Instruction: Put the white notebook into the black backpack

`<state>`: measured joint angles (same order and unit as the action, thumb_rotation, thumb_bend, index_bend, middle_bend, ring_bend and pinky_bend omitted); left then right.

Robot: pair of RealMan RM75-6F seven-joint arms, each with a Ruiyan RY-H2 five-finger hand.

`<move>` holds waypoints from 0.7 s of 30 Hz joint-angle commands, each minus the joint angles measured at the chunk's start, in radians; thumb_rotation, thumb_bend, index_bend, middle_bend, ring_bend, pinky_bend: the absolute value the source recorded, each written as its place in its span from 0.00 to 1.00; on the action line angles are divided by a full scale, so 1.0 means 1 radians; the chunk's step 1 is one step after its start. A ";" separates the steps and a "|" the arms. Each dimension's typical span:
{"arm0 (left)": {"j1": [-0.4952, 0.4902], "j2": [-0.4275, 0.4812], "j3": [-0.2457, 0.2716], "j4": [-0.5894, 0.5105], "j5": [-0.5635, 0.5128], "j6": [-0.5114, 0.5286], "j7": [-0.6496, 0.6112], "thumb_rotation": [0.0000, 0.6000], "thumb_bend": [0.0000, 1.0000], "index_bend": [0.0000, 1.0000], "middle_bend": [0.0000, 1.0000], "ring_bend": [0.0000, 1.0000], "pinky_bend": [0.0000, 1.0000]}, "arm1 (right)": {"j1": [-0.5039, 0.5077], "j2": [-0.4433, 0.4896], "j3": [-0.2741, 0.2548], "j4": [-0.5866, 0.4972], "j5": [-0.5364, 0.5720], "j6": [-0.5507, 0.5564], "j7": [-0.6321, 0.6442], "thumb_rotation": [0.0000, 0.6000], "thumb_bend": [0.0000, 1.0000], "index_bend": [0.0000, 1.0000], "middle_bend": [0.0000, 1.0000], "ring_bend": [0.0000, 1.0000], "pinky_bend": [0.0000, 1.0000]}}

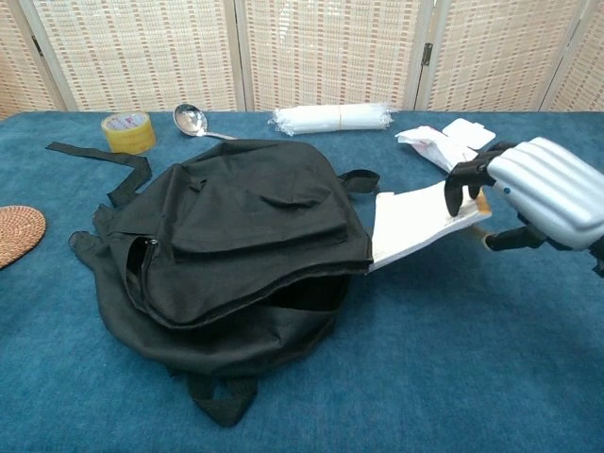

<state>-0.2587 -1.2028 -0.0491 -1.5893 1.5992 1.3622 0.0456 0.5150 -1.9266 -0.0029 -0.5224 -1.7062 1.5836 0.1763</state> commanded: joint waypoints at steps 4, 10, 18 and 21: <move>-0.122 0.008 -0.013 0.000 0.046 -0.139 -0.049 1.00 0.44 0.32 0.22 0.20 0.00 | -0.002 0.102 0.074 -0.041 0.018 0.172 -0.022 1.00 0.45 0.92 0.56 0.52 0.40; -0.207 0.000 0.004 -0.029 0.068 -0.257 -0.058 1.00 0.44 0.32 0.22 0.20 0.00 | 0.008 0.224 0.115 -0.189 0.007 0.266 -0.106 1.00 0.45 0.93 0.57 0.53 0.40; -0.277 -0.020 0.040 -0.062 0.100 -0.345 -0.051 1.00 0.40 0.31 0.21 0.20 0.00 | 0.021 0.384 0.131 -0.448 -0.038 0.278 -0.274 1.00 0.45 0.93 0.57 0.53 0.40; -0.294 -0.037 0.055 -0.071 0.111 -0.366 -0.043 1.00 0.36 0.30 0.20 0.19 0.00 | 0.021 0.421 0.130 -0.524 -0.058 0.274 -0.321 1.00 0.45 0.93 0.57 0.53 0.40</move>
<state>-0.5469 -1.2339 0.0019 -1.6571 1.7060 1.0017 -0.0010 0.5325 -1.5408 0.1224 -0.9910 -1.7415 1.8572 -0.0977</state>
